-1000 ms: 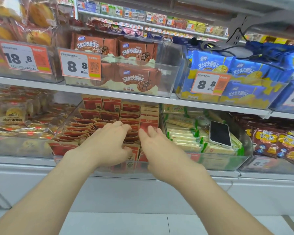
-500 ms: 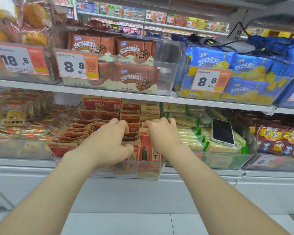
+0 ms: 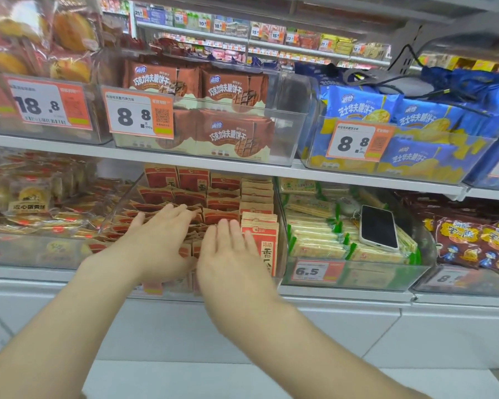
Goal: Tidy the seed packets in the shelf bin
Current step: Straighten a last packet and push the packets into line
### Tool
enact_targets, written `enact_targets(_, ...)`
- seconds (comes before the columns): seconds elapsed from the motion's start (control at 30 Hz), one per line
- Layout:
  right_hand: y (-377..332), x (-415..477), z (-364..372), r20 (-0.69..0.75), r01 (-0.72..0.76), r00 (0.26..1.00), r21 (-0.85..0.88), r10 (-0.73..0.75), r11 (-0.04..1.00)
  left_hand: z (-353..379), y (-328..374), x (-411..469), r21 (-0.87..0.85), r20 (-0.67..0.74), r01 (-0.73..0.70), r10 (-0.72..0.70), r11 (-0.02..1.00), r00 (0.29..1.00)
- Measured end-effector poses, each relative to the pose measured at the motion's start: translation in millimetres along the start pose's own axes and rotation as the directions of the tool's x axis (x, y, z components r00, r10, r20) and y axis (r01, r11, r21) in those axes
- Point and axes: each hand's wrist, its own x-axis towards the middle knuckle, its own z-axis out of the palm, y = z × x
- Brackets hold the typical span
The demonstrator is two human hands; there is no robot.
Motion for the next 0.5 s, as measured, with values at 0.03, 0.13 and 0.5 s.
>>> enact_targets(0.03,-7,0,9,0.006,-0.004,1.0,-0.028,0.004,1.0,0,-2,-1,-0.005,0.013,-0.007,0.008,1.0,1.0)
enact_targets(0.13,-16,0,24,0.017,-0.044,0.999,-0.049,0.045,0.998,-2,-9,0,-0.024,-0.017,-0.022,0.022,0.999,1.0)
enact_targets(0.5,29,76,35,-0.074,-0.021,0.997,-0.03,0.019,0.999,4,-21,5,-0.1,-0.051,0.026,-0.031,0.995,0.998)
